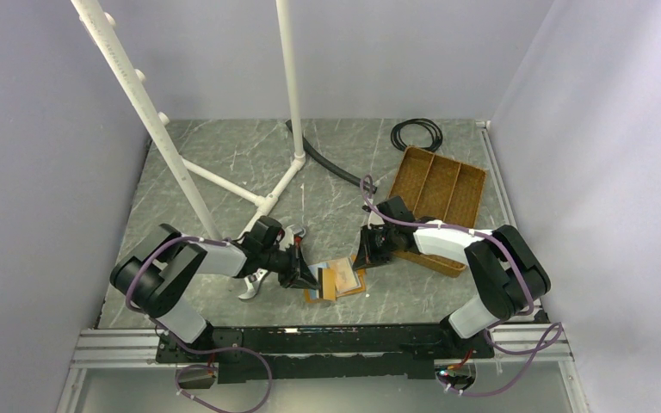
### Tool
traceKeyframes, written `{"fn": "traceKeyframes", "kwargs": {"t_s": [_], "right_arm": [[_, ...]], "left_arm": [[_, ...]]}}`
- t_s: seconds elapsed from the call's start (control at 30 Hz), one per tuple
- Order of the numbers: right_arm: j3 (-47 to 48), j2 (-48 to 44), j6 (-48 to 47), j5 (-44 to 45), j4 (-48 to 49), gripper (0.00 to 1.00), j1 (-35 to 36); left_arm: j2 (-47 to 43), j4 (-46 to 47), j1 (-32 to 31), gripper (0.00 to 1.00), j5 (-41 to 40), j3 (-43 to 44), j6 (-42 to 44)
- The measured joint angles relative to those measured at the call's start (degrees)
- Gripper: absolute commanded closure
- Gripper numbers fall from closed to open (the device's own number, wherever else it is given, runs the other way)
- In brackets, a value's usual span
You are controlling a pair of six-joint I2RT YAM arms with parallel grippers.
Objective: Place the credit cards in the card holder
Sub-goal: Insert the credit card into the card holder.
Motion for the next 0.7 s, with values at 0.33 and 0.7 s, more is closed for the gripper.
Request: {"fn": "traceKeyframes", "kwargs": {"t_s": [0.33, 0.7], "right_arm": [[0.0, 0.0, 0.0, 0.13, 0.0, 1.0, 0.11], [0.0, -0.02, 0.11, 0.46, 0.15, 1.0, 0.35]], "left_arm": [[0.17, 1.03, 0.0, 1.0, -0.35, -0.11, -1.18], [-1.09, -0.26, 0.0, 1.0, -0.96, -1.07, -1.05]]}}
